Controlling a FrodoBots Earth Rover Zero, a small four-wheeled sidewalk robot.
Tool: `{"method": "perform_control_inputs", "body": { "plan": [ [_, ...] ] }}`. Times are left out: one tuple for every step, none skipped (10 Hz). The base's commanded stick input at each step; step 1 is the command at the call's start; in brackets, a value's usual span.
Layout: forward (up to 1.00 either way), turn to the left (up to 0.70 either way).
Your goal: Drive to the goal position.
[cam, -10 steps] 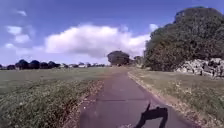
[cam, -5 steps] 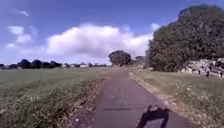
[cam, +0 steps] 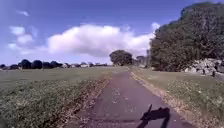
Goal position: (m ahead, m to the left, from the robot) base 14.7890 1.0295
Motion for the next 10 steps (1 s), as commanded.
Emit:
{"method": "perform_control_inputs", "body": {
  "plan": [
    [0.70, 0.01],
    [0.70, 0.01],
    [0.70, 0.01],
    [0.70, 0.01],
    [0.70, 0.02],
    [0.70, 0.01],
    [0.70, 0.00],
    [0.70, 0.00],
    [0.70, -0.14],
    [0.70, -0.14]
  ]
}}
